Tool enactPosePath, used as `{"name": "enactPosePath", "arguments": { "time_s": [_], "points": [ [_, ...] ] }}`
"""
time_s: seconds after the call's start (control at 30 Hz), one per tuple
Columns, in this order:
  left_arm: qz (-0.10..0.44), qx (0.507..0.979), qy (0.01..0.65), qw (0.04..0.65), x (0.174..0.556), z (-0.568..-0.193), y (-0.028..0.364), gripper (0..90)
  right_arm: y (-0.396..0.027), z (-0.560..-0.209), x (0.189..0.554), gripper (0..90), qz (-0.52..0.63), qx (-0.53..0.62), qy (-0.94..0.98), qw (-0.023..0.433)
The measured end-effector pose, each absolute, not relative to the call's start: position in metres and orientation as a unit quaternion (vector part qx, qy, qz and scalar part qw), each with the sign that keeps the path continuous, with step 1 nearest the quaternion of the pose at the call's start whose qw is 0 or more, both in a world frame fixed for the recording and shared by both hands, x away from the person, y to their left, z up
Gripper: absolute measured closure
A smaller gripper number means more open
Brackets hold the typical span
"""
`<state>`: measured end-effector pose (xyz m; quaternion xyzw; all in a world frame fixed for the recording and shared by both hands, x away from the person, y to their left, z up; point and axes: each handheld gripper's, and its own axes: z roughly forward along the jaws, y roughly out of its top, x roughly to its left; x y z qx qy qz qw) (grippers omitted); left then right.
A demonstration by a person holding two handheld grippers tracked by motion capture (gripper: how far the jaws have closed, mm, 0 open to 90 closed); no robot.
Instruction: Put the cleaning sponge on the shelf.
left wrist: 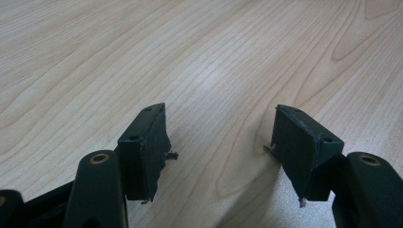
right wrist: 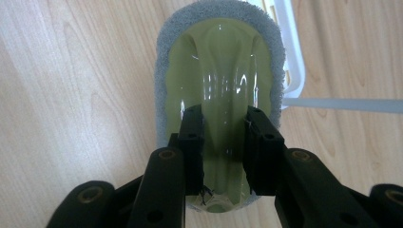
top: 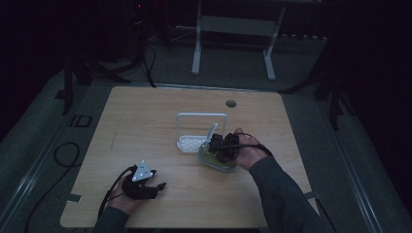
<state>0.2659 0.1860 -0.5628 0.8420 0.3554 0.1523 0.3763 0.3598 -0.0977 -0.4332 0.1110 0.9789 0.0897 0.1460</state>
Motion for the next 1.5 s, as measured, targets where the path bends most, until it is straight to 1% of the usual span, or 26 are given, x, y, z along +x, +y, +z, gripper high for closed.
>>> {"name": "enactPosePath", "arguments": {
  "time_s": [0.7, 1.5],
  "points": [
    [0.152, 0.842, 0.355, 0.376, 0.266, -0.563, 0.186, 37.2, -0.09, -0.432, 0.359, 71.5, 0.099, 0.082, 0.973, 0.189],
    [0.152, 0.842, 0.355, 0.376, 0.266, -0.563, 0.186, 37.2, -0.076, -0.434, 0.364, 71.5, 0.092, 0.059, 0.974, 0.197]
  ]
}}
